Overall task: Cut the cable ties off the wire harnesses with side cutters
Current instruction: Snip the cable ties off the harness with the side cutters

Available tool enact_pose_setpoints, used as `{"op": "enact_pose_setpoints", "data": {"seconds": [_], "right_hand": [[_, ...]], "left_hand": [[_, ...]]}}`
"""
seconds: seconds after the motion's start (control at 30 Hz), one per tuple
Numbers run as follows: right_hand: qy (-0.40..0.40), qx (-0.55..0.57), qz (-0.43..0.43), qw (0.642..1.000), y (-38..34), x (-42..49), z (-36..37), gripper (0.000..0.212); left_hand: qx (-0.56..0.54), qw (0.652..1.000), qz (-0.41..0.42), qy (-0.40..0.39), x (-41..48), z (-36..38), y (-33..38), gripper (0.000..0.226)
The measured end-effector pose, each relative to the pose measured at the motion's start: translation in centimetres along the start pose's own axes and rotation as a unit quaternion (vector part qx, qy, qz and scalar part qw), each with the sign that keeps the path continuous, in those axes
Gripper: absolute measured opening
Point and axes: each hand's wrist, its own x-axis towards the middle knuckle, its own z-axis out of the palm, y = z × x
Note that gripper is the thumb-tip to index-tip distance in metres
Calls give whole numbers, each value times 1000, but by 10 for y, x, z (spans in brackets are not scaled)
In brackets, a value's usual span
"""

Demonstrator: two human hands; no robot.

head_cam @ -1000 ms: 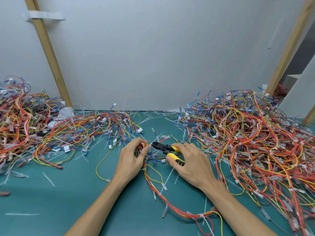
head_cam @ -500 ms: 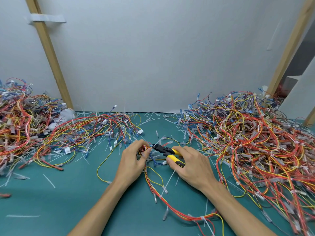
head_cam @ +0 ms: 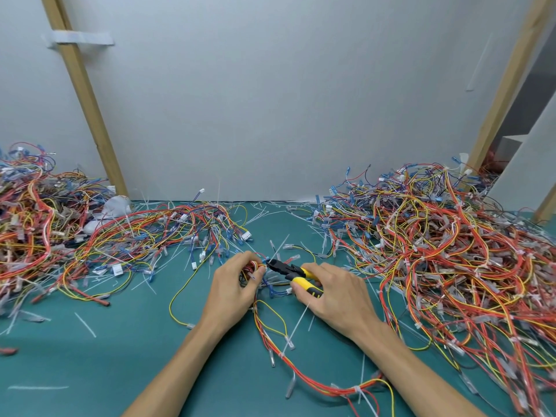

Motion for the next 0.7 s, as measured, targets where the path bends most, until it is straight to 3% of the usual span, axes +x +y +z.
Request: {"op": "enact_pose_setpoints", "data": {"seconds": [0.7], "right_hand": [[13,-3,6,1000,1,-2,3,46]], "left_hand": [[29,997,57,-34,0,-2,3,10]]}}
